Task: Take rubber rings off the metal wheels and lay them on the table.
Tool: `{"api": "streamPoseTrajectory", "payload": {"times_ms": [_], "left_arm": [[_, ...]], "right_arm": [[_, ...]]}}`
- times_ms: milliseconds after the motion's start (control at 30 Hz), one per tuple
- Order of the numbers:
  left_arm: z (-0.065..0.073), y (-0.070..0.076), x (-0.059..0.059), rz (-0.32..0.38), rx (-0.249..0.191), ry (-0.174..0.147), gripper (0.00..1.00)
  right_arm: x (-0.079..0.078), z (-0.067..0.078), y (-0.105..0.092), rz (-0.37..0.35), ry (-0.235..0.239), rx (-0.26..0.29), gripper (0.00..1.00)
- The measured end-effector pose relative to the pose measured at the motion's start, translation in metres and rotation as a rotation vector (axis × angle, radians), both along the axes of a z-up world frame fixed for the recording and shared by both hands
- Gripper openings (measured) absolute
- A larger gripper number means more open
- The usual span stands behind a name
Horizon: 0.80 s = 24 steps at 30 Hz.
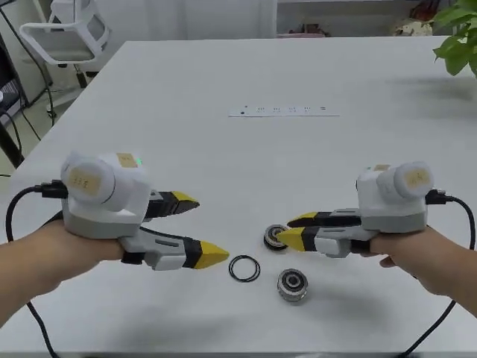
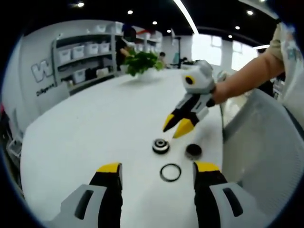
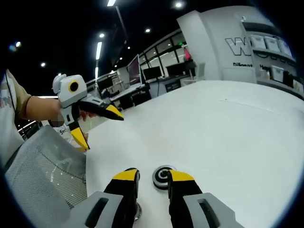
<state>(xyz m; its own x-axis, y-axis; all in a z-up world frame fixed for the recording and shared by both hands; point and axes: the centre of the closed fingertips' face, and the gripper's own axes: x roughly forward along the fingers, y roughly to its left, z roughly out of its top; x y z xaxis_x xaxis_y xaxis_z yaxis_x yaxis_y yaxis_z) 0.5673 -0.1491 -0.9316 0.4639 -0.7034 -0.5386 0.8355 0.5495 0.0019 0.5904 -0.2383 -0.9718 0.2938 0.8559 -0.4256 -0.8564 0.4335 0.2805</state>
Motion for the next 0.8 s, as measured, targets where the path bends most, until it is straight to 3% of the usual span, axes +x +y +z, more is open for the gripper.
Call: {"api": "streamPoseTrajectory", "payload": {"times_ms": [800], "left_arm": [[-0.031, -0.038, 0.027, -0.042, 0.012, 0.049, 0.56]], "right_arm": [[0.022, -0.020, -0.027, -0.062, -0.031, -0.044, 0.25]]}}
